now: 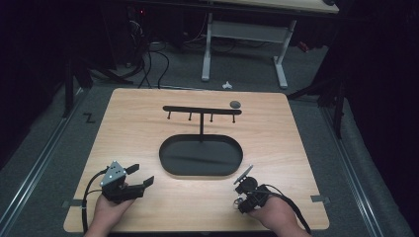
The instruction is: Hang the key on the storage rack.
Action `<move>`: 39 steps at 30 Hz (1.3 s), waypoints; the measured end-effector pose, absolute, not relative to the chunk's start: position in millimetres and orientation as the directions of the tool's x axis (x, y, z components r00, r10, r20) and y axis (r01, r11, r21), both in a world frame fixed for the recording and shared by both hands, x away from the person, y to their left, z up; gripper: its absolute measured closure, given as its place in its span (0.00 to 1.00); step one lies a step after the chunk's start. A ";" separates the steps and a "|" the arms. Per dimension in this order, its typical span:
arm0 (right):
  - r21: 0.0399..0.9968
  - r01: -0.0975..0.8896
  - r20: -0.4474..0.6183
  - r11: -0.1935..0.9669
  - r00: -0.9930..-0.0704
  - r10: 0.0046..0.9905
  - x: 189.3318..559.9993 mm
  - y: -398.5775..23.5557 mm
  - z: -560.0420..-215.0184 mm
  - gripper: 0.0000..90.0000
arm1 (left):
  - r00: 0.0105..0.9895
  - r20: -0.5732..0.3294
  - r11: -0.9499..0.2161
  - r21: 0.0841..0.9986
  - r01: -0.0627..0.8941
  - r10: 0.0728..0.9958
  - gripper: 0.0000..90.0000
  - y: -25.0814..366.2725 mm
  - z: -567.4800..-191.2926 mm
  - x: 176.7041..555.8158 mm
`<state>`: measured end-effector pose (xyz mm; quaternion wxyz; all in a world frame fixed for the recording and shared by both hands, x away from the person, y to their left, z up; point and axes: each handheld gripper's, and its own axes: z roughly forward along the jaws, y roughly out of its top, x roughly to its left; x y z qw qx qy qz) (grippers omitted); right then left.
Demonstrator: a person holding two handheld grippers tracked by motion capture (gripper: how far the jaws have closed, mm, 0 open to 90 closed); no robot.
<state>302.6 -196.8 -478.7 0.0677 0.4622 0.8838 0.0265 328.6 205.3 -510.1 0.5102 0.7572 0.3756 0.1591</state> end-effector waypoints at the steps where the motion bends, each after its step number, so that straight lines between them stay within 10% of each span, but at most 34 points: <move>1: 0.110 0.819 -0.094 0.563 -0.555 0.827 303.7 -197.0 -477.4 0.52 | 0.668 -0.142 -0.198 0.891 0.407 0.731 0.26 205.3 -510.2 328.7; 13: 0.139 0.792 -0.109 0.594 -0.584 0.804 314.3 -194.8 -470.0 0.56 | 0.668 -0.144 -0.201 0.888 0.412 0.730 0.26 204.7 -511.3 329.8; 26: 0.122 0.732 -0.077 0.671 -0.667 0.741 315.5 -188.1 -470.2 0.95 | 0.669 -0.145 -0.212 0.881 0.422 0.729 0.26 204.5 -512.2 330.4; 39: 0.119 0.718 -0.055 0.686 -0.685 0.727 316.4 -189.8 -466.7 0.98 | 0.668 -0.143 -0.217 0.879 0.425 0.731 0.26 203.9 -512.8 330.9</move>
